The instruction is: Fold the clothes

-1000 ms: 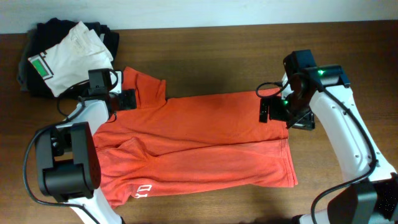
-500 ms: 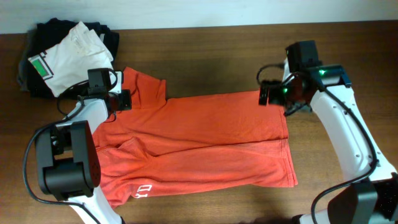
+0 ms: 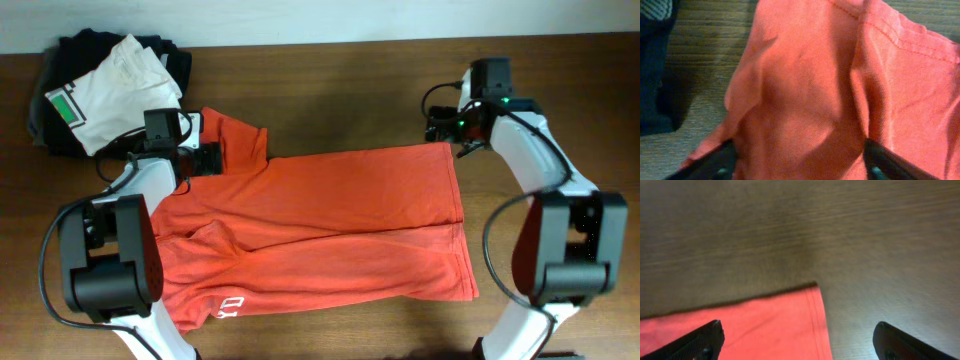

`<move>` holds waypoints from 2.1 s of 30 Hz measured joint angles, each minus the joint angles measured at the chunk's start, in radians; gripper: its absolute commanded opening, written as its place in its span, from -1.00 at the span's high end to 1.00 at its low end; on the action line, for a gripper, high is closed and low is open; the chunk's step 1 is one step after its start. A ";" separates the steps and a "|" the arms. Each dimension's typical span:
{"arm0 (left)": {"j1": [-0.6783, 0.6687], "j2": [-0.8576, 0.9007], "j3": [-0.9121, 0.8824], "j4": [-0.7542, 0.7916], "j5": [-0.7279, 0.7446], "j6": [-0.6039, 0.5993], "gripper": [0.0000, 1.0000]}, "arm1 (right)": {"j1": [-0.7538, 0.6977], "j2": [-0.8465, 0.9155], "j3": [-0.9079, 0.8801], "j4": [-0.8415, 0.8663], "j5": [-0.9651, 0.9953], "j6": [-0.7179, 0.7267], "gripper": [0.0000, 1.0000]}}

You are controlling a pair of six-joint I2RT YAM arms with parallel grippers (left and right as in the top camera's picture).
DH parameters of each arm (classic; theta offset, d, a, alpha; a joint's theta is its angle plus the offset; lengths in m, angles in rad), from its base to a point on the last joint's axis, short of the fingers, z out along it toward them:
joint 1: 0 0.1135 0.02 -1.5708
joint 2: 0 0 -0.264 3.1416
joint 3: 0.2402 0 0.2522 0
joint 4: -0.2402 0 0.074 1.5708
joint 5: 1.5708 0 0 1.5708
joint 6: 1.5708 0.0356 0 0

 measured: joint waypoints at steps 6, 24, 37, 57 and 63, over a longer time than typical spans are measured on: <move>0.000 0.000 0.000 0.010 -0.048 0.000 -0.72 | 0.000 0.138 0.002 0.024 -0.010 -0.010 -0.83; 0.006 -0.031 0.000 0.037 -0.135 0.000 -0.64 | 0.005 0.161 0.026 0.005 0.039 0.004 0.92; 0.077 0.011 0.000 0.024 -0.097 0.001 -0.63 | -0.034 0.161 0.031 -0.022 0.047 0.053 0.92; 0.083 0.005 0.023 -0.060 0.020 0.018 0.99 | -0.084 0.160 0.053 -0.116 -0.006 0.057 0.92; 0.076 -0.126 0.001 -0.127 0.091 -0.027 0.99 | -0.087 0.159 0.080 -0.226 -0.029 0.060 0.92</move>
